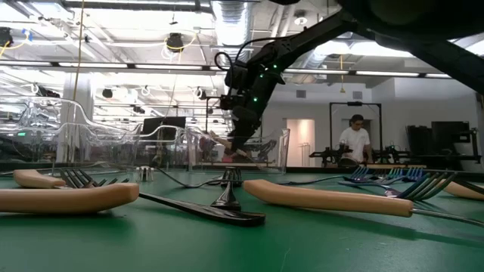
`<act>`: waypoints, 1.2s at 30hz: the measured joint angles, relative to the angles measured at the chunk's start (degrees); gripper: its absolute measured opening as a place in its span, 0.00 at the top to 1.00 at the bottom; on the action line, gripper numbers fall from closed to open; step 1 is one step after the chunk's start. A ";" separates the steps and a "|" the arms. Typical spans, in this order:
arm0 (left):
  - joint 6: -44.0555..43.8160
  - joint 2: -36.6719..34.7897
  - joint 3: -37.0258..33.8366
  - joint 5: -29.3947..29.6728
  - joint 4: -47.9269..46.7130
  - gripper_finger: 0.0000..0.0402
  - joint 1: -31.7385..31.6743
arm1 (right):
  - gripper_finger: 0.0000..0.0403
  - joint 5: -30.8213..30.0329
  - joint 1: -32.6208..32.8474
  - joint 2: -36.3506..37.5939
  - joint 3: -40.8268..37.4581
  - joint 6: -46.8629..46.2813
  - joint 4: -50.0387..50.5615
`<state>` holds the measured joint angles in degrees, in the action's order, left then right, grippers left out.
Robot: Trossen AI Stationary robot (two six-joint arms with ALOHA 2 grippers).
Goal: Sort silverware by color (type)
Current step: Put the yellow fork into the top right transparent bin, then put the black fork into the middle left transparent bin
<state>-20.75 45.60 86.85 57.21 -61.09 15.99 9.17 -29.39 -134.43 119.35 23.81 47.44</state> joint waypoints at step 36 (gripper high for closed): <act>1.82 -0.03 0.00 -3.15 -0.01 0.42 -0.02 | 0.51 -1.40 -4.02 13.24 13.75 -9.78 36.21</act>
<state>-18.93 45.57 86.85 54.06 -61.10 15.97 7.77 -33.41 -121.19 133.10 14.04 83.65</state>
